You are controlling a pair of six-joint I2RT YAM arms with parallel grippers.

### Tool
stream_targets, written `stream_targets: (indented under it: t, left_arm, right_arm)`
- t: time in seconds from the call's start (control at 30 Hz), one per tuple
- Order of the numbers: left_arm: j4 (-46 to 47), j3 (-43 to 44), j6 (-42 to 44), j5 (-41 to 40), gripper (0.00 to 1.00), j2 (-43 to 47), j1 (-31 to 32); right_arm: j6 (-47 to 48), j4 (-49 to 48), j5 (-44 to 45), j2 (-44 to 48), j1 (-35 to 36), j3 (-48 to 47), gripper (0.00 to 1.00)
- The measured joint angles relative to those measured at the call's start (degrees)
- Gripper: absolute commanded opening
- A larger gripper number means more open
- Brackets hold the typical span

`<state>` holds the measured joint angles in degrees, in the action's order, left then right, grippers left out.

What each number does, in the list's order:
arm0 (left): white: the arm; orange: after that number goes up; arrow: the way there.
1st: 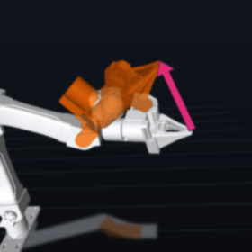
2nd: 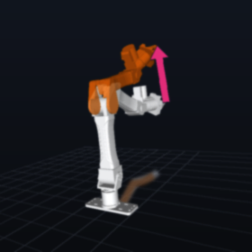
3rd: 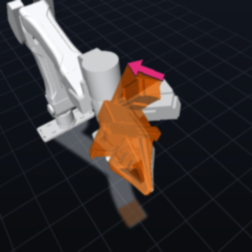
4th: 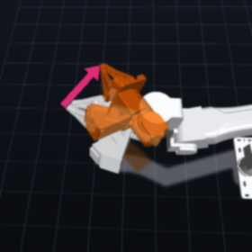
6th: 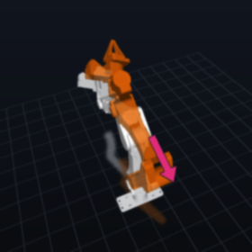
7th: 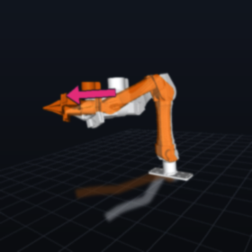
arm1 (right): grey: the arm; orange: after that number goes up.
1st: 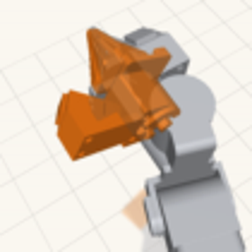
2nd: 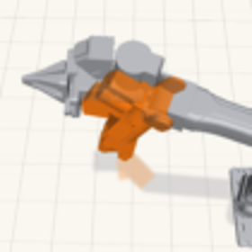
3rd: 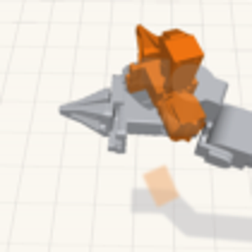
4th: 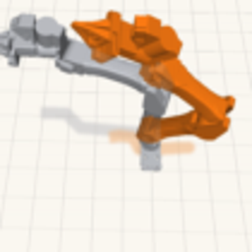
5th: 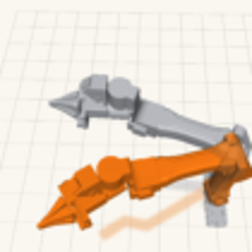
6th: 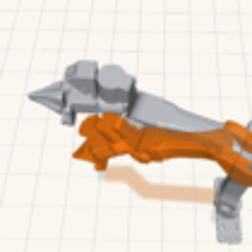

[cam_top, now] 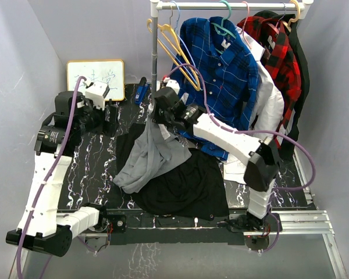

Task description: Place the shirt on the hanger

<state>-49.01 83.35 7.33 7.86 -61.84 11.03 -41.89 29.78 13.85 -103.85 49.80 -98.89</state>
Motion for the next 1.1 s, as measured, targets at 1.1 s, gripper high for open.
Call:
stream_targets:
  t: [1.1]
  left_arm:
    - [2.27, -8.52, 3.96, -1.77, 0.88, -16.39, 29.24]
  right_arm:
    - [-0.48, 4.0, -8.07, -13.57, -9.07, -7.8, 0.0]
